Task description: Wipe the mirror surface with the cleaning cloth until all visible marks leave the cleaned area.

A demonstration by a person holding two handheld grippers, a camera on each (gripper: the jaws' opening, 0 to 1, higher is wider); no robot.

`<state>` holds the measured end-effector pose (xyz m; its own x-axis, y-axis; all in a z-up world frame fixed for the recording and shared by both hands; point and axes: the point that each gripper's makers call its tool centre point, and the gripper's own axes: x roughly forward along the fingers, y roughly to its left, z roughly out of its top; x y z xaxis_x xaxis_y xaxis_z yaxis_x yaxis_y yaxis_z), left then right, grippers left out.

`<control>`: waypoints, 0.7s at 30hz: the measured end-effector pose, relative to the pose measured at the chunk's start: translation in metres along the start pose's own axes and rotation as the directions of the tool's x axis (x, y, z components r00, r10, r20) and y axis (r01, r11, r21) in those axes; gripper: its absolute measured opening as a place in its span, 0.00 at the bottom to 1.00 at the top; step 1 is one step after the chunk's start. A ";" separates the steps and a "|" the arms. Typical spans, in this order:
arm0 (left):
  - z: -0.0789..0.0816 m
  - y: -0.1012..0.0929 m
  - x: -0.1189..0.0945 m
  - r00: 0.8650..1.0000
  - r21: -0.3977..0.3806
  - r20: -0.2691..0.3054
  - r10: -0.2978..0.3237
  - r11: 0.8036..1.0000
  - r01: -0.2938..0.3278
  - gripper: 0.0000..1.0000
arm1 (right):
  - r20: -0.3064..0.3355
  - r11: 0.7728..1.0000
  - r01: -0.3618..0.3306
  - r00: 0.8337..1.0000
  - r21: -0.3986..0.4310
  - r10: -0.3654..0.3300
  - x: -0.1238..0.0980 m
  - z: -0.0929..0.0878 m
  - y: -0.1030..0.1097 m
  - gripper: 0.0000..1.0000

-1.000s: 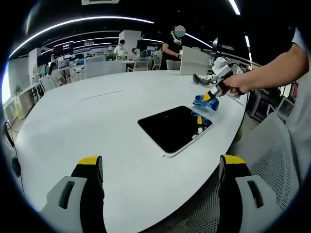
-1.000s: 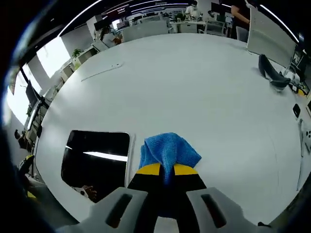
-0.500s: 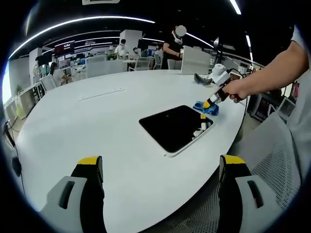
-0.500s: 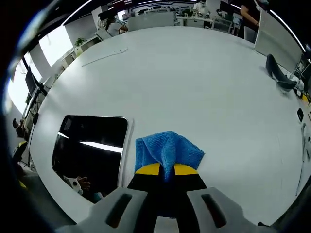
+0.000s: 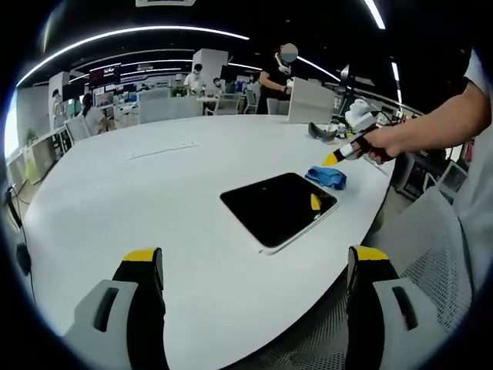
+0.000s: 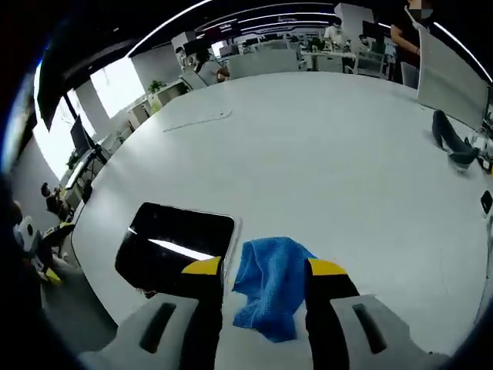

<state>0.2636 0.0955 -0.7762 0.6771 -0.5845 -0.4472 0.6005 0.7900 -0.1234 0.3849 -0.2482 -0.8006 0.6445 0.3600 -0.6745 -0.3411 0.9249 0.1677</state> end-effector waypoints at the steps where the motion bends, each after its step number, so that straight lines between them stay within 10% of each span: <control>1: 0.001 0.000 0.000 1.000 -0.003 0.003 0.000 1.000 0.000 0.99 | 0.001 1.000 0.010 1.000 -0.027 -0.010 -0.008 -0.001 -0.002 0.51; 11: 0.007 -0.006 -0.003 0.999 -0.030 0.032 -0.021 0.999 0.022 0.99 | 0.124 0.988 -0.061 0.989 -0.142 0.079 -0.069 -0.022 0.016 0.77; 21: 0.003 0.000 -0.005 1.000 -0.034 0.019 0.007 0.999 -0.007 0.99 | 0.102 0.971 -0.058 0.991 -0.231 0.083 -0.090 -0.049 0.010 0.93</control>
<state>0.2619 0.0981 -0.7718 0.6894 -0.5822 -0.4310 0.5811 0.7997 -0.1508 0.2904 -0.2777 -0.7731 0.6803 0.4464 -0.5812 -0.5268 0.8492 0.0356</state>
